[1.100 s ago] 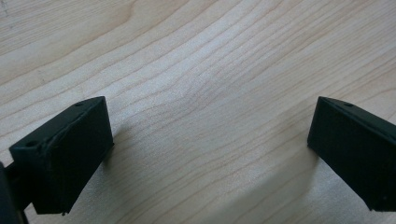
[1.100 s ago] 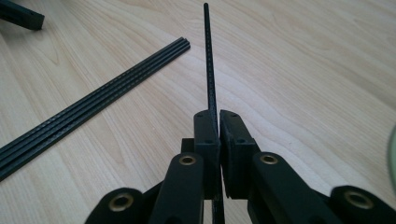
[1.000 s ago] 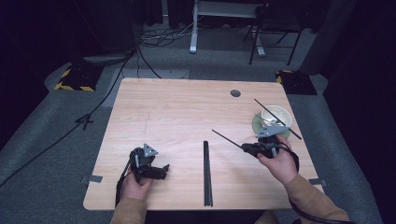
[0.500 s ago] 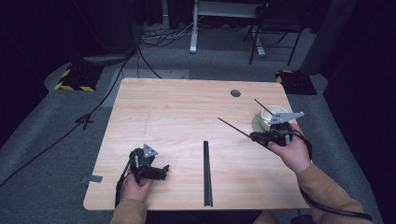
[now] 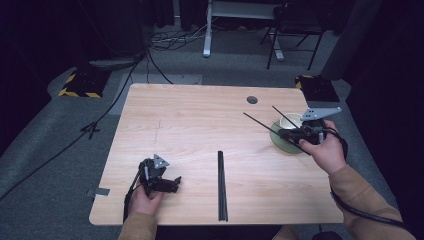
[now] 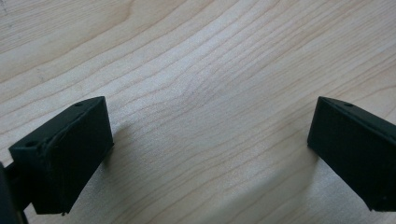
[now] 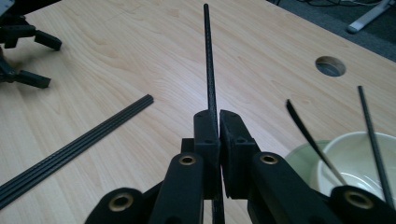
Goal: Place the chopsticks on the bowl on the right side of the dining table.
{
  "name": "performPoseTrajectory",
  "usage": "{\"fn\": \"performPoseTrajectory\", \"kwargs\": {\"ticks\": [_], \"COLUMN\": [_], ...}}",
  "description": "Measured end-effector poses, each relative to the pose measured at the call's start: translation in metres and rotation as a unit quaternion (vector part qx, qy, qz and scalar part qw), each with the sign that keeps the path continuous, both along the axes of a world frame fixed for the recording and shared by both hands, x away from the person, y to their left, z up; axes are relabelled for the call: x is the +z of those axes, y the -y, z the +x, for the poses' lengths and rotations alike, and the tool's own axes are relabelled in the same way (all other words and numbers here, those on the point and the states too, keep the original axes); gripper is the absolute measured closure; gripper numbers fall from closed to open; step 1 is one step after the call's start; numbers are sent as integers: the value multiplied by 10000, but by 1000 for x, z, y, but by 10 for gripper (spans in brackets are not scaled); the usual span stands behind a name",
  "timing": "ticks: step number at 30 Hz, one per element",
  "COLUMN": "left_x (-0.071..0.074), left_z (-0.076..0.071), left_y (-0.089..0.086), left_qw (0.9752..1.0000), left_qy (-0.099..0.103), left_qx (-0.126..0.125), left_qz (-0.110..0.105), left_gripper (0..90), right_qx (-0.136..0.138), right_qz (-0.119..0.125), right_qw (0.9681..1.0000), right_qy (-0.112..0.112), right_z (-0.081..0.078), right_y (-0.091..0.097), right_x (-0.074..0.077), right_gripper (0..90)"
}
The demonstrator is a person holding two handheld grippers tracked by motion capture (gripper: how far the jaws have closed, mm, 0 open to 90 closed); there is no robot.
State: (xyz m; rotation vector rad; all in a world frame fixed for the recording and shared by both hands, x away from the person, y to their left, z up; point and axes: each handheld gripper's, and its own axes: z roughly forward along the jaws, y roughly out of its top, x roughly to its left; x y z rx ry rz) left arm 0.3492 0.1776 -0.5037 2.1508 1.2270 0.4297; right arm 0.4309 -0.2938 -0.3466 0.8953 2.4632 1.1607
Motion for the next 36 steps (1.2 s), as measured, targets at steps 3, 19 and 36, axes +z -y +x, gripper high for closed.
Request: {"fn": "performPoseTrajectory", "kwargs": {"ticks": [3, 19, 36], "left_x": [0, 0, 0], "left_z": [0, 0, 0], "left_y": [0, 0, 0], "left_qw": [10000, 10000, 10000], "left_qy": [9, 15, -2], "left_qx": [4, 6, 2], "left_qz": [-1, -3, -7], "left_gripper": [3, 3, 3], "right_qx": [-64, -600, -960], "right_qz": [-33, -63, -139], "right_qw": [10000, 9982, 9951], "right_qy": [11, 10, -199], "right_z": [6, 38, 64], "right_y": [8, 57, 86], "right_x": [2, 2, -25], "right_gripper": [862, 862, 862]}}
